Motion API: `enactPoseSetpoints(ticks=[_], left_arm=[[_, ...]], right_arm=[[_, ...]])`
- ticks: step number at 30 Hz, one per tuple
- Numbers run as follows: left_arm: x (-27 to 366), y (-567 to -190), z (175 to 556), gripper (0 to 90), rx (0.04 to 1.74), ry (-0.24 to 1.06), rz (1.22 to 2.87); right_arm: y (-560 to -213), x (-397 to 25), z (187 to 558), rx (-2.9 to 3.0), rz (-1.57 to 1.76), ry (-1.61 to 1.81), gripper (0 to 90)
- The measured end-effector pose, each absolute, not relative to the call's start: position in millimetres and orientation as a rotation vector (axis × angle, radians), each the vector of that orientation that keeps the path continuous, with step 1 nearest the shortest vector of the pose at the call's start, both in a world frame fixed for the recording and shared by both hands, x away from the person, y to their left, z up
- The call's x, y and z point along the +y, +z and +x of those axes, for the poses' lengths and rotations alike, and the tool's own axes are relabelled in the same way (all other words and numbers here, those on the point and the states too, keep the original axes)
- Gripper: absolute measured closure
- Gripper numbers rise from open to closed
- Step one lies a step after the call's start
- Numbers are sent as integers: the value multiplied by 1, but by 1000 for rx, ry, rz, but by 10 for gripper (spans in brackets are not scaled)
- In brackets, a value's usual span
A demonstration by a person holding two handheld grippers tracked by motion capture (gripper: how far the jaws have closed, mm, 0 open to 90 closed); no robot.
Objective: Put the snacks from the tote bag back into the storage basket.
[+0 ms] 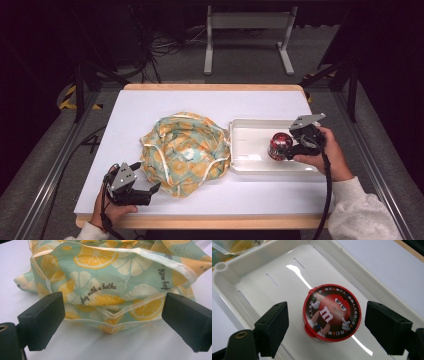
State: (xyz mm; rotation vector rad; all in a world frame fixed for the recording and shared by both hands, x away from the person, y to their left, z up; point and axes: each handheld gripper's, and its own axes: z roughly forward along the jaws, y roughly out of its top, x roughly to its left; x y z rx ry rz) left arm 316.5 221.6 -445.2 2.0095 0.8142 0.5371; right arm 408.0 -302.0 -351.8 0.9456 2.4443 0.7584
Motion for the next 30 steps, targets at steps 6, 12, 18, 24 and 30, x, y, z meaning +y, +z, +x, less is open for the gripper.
enactPoseSetpoints(ticks=[6,12,18,24,30], left_arm=[[221,-445,317,53,815,536,2013],[221,-445,317,53,816,537,2015],[221,-446,317,53,815,535,2014],[221,-446,318,53,817,533,2012],[221,-445,317,53,817,535,2014]], right_arm=[[-354,-308,402,2420,918,757,188],[-354,-316,396,2406,922,761,195],[-356,-321,390,2398,915,766,192],[-359,-325,384,2392,893,766,186],[-362,-330,379,2386,888,762,180]])
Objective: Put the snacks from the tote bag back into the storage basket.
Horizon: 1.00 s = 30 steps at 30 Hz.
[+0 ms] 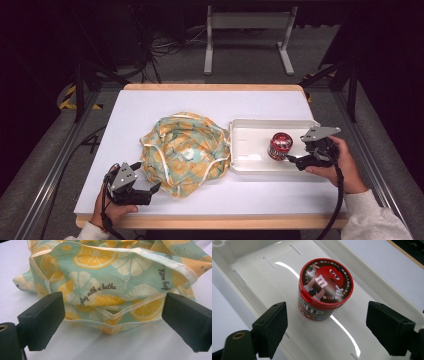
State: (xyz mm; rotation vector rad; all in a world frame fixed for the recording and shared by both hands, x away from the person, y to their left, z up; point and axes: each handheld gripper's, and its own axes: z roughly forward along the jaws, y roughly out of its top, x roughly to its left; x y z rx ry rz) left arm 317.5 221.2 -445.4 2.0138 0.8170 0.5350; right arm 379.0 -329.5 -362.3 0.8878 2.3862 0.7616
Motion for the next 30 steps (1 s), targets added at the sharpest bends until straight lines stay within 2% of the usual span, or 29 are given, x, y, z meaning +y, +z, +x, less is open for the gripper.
enactPoseSetpoints(ticks=[30], left_arm=[[220,-445,317,53,814,533,2020]], right_arm=[[-391,-344,338,2318,809,857,164]])
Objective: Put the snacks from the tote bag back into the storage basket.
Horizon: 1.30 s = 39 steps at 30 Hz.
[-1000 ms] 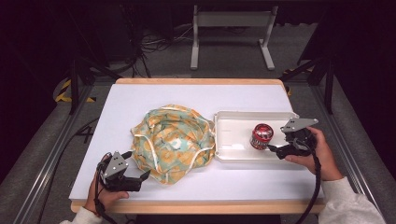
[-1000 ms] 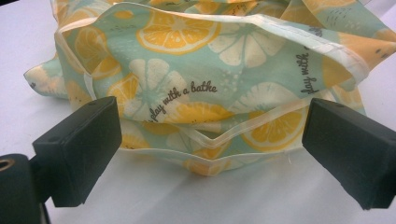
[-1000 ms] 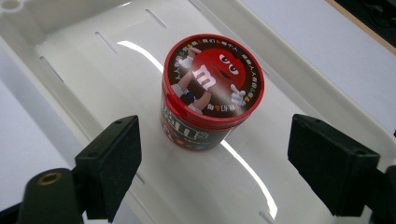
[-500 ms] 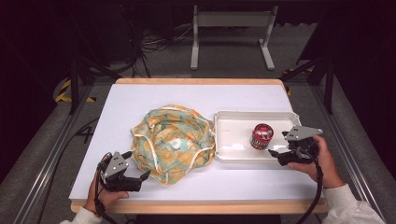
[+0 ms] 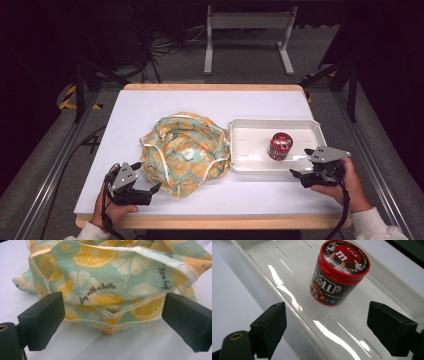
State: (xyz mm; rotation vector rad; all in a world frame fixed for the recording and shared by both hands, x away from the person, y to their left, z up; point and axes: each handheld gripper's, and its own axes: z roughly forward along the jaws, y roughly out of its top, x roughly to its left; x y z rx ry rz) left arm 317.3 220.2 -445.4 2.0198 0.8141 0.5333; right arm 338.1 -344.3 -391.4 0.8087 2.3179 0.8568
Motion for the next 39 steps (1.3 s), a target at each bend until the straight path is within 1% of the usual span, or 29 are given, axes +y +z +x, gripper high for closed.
enactPoseSetpoints(ticks=[12,17,27,33,39], left_arm=[[220,-445,317,53,814,536,2020],[220,-445,317,53,814,538,2022],[220,-445,318,53,815,537,2026],[220,-445,318,53,811,536,2026],[220,-445,318,53,813,536,2022]], right_arm=[[-405,-358,321,2281,816,916,140],[-417,-364,311,2247,796,918,141],[-432,-376,297,2188,854,974,112],[-438,-383,290,2123,908,1022,68],[-439,-383,289,2115,903,1016,62]])
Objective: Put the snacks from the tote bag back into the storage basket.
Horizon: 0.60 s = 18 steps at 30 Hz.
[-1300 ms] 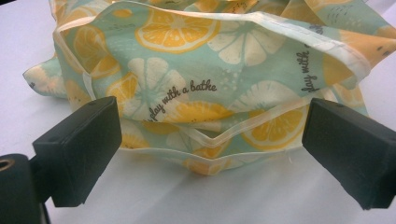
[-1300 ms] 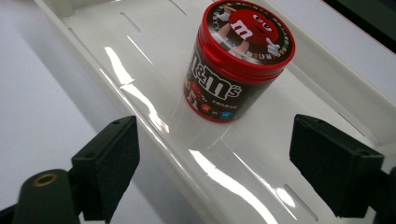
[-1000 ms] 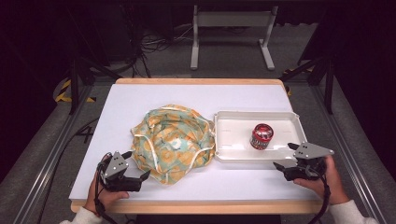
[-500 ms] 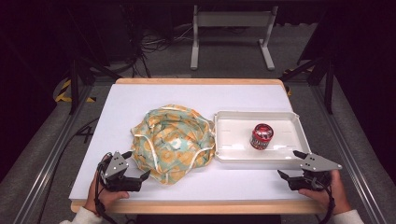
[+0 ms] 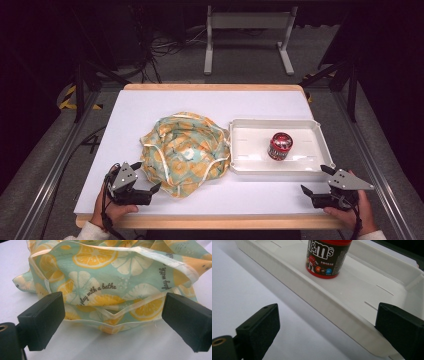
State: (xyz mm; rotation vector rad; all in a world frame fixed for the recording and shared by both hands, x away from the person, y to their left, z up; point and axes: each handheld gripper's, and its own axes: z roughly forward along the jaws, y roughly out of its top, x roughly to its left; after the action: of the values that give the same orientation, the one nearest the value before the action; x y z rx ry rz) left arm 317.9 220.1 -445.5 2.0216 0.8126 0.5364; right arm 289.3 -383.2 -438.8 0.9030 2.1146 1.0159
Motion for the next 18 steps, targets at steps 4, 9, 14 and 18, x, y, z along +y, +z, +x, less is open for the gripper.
enactPoseSetpoints(ticks=[4,9,14,18], left_arm=[[220,-445,318,53,812,538,2027],[220,-445,318,53,810,537,2028],[220,-445,318,53,811,538,2027],[220,-445,318,53,810,538,2027]], right_arm=[[-439,-384,289,2109,904,1028,65],[-438,-383,288,2116,893,1044,67],[-437,-382,288,2117,884,1043,68],[-437,-381,288,2118,882,1047,68]])
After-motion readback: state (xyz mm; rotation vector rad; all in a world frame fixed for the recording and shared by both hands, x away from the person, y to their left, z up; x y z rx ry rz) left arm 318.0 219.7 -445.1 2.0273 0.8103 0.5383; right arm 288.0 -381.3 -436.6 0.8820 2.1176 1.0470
